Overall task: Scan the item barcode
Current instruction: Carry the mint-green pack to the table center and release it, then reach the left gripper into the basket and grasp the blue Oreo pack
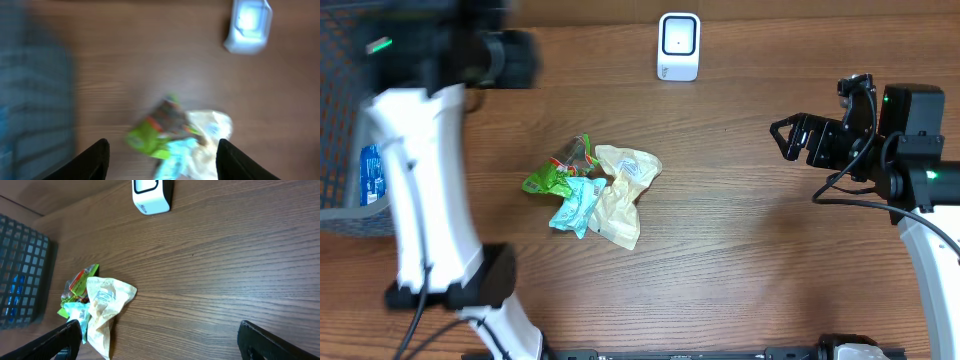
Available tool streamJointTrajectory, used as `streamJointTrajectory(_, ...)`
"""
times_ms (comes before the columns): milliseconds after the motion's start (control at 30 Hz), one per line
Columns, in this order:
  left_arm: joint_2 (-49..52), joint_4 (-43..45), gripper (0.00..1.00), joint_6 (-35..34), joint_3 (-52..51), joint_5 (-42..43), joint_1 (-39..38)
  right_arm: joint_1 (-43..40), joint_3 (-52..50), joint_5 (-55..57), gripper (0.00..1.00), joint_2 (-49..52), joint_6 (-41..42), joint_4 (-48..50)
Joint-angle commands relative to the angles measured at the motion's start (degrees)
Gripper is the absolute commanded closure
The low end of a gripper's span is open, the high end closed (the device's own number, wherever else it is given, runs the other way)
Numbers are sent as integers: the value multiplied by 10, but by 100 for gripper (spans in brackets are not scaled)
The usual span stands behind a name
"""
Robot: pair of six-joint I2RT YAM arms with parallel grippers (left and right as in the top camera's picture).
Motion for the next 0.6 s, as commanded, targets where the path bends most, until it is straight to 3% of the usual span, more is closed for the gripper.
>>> streamJointTrajectory(0,-79,-3,41,-26,-15,-28,92,-1,4,-4,0,-2,0,1)
streamJointTrajectory(133,-130,0,38,-45,-62,-22,256,-1,4,-10,0,-2,0,2)
streamJointTrajectory(233,-124,31,34,-56,-95,-22,321,-1,4,-20,0,-2,0,6)
streamJointTrajectory(400,-68,104,25,-56,-165,-23,346,-1,4,-20,0,-2,0,6)
streamJointTrajectory(567,38,132,28,-56,-186,-23,348,-1,4,-20,0,-2,0,6)
